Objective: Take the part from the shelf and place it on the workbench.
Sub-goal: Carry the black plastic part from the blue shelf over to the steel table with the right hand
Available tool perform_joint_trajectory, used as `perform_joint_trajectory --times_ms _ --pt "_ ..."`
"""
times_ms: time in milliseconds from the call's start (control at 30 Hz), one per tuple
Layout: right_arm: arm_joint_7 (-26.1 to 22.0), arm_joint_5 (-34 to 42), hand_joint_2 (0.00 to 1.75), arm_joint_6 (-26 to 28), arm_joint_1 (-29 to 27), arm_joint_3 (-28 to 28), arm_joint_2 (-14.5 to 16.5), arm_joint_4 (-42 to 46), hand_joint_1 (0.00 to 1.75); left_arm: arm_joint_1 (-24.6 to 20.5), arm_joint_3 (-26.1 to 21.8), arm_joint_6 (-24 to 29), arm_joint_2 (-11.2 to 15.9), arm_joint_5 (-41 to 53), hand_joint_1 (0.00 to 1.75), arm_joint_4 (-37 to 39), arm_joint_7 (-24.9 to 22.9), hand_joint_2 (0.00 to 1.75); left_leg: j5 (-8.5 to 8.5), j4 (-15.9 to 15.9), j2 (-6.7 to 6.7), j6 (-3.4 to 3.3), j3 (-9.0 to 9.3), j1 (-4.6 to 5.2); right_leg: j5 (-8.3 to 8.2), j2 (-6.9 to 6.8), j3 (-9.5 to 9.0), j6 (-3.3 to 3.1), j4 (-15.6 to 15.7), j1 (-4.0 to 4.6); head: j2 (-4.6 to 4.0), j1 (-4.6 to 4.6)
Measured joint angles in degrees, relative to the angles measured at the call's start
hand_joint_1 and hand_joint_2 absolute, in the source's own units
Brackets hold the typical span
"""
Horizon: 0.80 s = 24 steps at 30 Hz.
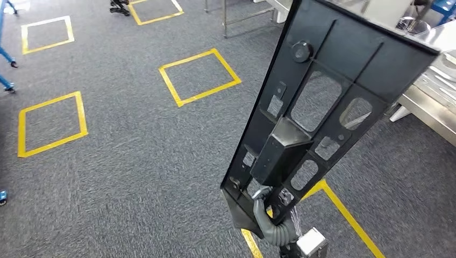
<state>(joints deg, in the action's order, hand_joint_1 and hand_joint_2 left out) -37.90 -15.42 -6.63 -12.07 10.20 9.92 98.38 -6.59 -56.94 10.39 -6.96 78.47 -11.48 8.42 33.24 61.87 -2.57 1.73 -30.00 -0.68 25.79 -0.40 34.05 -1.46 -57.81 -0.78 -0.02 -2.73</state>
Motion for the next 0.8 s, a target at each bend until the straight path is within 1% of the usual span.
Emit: perform_joint_trajectory --times_ms 33,67,100,133,167,200,233,267,300,333,367,400,433,467,500,533,567,600,633,667,700,733,767,800 --pt "0.1 -1.1 1.75 0.9 0.2 0.4 0.2 -0.4 1.75 0.1 0.0 0.1 0.1 -0.1 0.00 0.0 0.5 1.75 2.02 4.1 1.25 0.08 -1.91 -0.06 -0.03 0.68 0.04 -0.22 0.0 0.05 0.00 -0.01" --pt "0.2 -2.1 1.75 2.0 0.2 0.7 0.3 -0.9 1.75 0.3 0.0 0.2 0.2 -0.2 0.00 0.0 0.7 1.75 3.58 8.2 1.78 0.14 -3.87 -0.09 -0.06 1.42 0.05 -0.33 0.0 0.13 0.00 -0.01" --pt "0.1 -3.0 1.75 3.1 0.2 0.9 0.4 -1.7 1.75 0.5 0.0 0.3 0.3 -0.3 0.00 0.0 0.6 1.75 4.15 10.9 2.01 0.18 -5.31 -0.09 -0.07 2.25 0.04 -0.38 0.0 0.19 0.00 -0.01" --pt "-0.1 -3.5 1.75 4.0 0.2 1.1 0.4 -2.5 1.75 0.7 0.0 0.3 0.5 -0.3 0.00 0.0 0.1 1.75 3.57 11.6 2.11 0.16 -5.89 -0.09 -0.08 3.12 0.01 -0.39 -0.1 0.24 0.00 -0.01" --pt "-0.4 -3.9 1.75 4.7 0.2 1.4 0.5 -3.3 1.75 0.9 0.0 0.2 0.7 -0.3 0.00 0.0 -0.7 1.75 1.85 9.9 2.26 0.06 -5.36 -0.09 -0.08 3.99 -0.04 -0.35 -0.2 0.26 0.00 -0.01" --pt "-0.7 -4.1 1.75 5.2 0.2 1.8 0.5 -3.8 1.75 1.1 0.0 0.0 1.0 -0.3 0.00 0.0 -1.7 1.75 -0.60 6.1 2.89 -0.10 -3.94 -0.11 -0.08 4.85 -0.07 -0.28 -0.3 0.23 0.00 -0.01" --pt "-0.8 -4.1 1.75 5.7 0.3 2.1 0.6 -4.2 1.75 1.2 0.0 -0.3 1.2 -0.3 0.00 -0.1 -2.8 1.75 -2.59 2.0 4.33 -0.32 -2.33 -0.17 -0.07 5.60 -0.03 -0.13 -0.4 0.22 0.00 0.00" --pt "-0.7 -4.2 1.75 6.2 0.4 2.5 0.7 -4.5 1.75 1.3 -0.1 -0.7 1.4 -0.3 0.00 -0.1 -4.0 1.75 -3.99 -1.5 5.77 -0.52 -1.03 -0.24 -0.10 6.32 0.12 0.13 -0.6 0.21 0.00 0.00" --pt "-0.5 -4.2 1.75 6.9 0.5 2.8 0.8 -4.7 1.75 1.4 -0.1 -1.2 1.6 -0.3 0.00 -0.1 -5.3 1.75 -4.64 -3.6 6.95 -0.72 -0.27 -0.24 -0.17 6.95 0.33 0.47 -0.7 0.16 0.00 0.01" --pt "-0.2 -4.3 1.75 7.5 0.6 3.0 0.9 -4.8 1.75 1.5 -0.2 -1.6 1.7 -0.3 0.00 -0.1 -6.6 1.75 -4.57 -4.3 7.54 -0.92 -0.05 -0.19 -0.31 7.54 0.57 0.88 -0.7 0.08 0.00 0.01" --pt "0.1 -4.3 1.75 8.2 0.7 3.2 0.9 -5.0 1.75 1.7 -0.2 -2.1 1.8 -0.3 0.00 -0.1 -7.9 1.75 -4.67 -4.5 7.14 -1.15 0.00 -0.11 -0.52 8.21 0.78 1.33 -0.6 0.02 0.00 0.01" --pt "0.2 -4.4 1.75 8.8 0.7 3.3 0.9 -5.1 1.75 1.8 -0.2 -2.5 1.8 -0.2 0.00 -0.1 -8.8 1.75 -4.91 -4.7 6.41 -1.53 0.09 -0.19 -0.63 8.56 0.93 1.69 -0.6 -0.06 0.00 0.01" --pt "0.0 -4.4 1.75 9.3 0.8 3.4 0.9 -5.3 1.75 1.9 -0.2 -2.7 1.9 -0.1 0.00 -0.1 -9.2 1.75 -5.18 -5.1 5.68 -1.95 0.20 -0.28 -0.34 7.87 1.21 1.96 -0.9 0.02 0.00 0.02" --pt "-0.2 -4.3 1.75 9.6 1.0 3.4 0.9 -5.5 1.75 2.0 -0.2 -2.7 1.9 0.0 0.00 -0.2 -8.9 1.75 -5.47 -5.4 4.83 -2.37 0.25 -0.38 0.61 6.43 1.94 2.16 -2.3 0.16 0.00 0.03" --pt "-0.5 -4.2 1.75 9.7 1.4 3.5 0.8 -5.7 1.75 2.1 -0.2 -2.4 1.9 0.2 0.00 -0.2 -8.1 1.75 -5.68 -5.7 3.92 -2.70 0.25 -0.43 2.19 4.52 3.16 2.27 -4.8 0.25 0.00 0.03" --pt "-0.8 -4.0 1.75 9.7 1.9 3.5 0.8 -5.9 1.75 2.3 -0.2 -2.1 1.9 0.3 0.00 -0.2 -6.9 1.75 -5.74 -5.8 3.10 -2.88 0.21 -0.27 4.12 2.62 4.83 2.39 -8.3 0.33 0.00 0.05" --pt "-1.0 -3.8 1.75 9.5 2.3 3.5 0.8 -6.2 1.75 2.3 -0.2 -1.8 1.9 0.3 0.00 -0.2 -5.6 1.75 -5.75 -5.8 2.18 -2.96 0.15 -0.15 5.88 1.60 6.63 2.53 -12.1 0.27 0.00 0.04" --pt "-1.1 -3.6 1.75 9.3 2.5 3.6 0.7 -6.4 1.75 2.3 -0.2 -1.5 1.9 0.3 0.00 -0.2 -4.3 1.75 -5.71 -5.7 1.32 -2.98 0.12 -0.06 6.83 1.12 7.91 2.67 -15.0 0.18 0.00 0.05" --pt "-1.2 -3.4 1.75 9.2 2.6 3.6 0.6 -6.6 1.75 2.2 -0.2 -1.3 1.8 0.3 0.00 -0.2 -3.3 1.75 -5.65 -5.7 0.49 -2.97 0.12 -0.02 6.78 0.84 8.25 2.77 -16.1 0.07 0.00 0.05" --pt "-1.2 -3.3 1.75 9.1 2.7 3.6 0.5 -6.8 1.75 2.1 -0.2 -1.1 1.7 0.3 0.00 -0.2 -2.7 1.75 -5.58 -5.7 -0.27 -2.91 0.17 -0.01 5.76 0.55 7.43 2.83 -14.9 0.00 0.00 0.05" --pt "-1.2 -3.2 1.75 9.0 2.7 3.6 0.4 -7.0 1.75 2.0 -0.2 -1.0 1.5 0.2 0.00 -0.2 -2.1 1.75 -5.46 -5.7 -0.96 -2.78 0.28 0.00 4.06 -0.01 5.51 2.79 -11.7 -0.03 0.00 0.05" --pt "-1.2 -3.2 1.75 8.9 2.8 3.6 0.3 -7.1 1.75 1.9 -0.2 -0.9 1.4 0.1 0.00 -0.2 -1.3 1.75 -5.29 -5.6 -1.60 -2.58 0.44 0.03 2.52 -1.23 3.06 2.62 -7.3 0.05 0.00 0.05" --pt "-1.2 -3.1 1.75 8.5 2.9 3.6 0.3 -7.1 1.75 1.9 -0.2 -0.7 1.2 -0.1 0.00 -0.2 -0.2 1.75 -5.07 -5.5 -2.19 -2.29 0.57 0.15 1.43 -2.31 1.01 2.34 -3.7 0.27 0.00 0.05" --pt "-1.2 -3.0 1.75 8.0 3.0 3.8 0.2 -7.1 1.75 1.8 -0.2 -0.4 1.1 -0.4 0.00 -0.2 1.5 1.75 -4.88 -5.4 -2.67 -2.01 0.70 0.26 0.86 -3.02 -0.33 2.03 -1.2 0.50 0.00 0.05"
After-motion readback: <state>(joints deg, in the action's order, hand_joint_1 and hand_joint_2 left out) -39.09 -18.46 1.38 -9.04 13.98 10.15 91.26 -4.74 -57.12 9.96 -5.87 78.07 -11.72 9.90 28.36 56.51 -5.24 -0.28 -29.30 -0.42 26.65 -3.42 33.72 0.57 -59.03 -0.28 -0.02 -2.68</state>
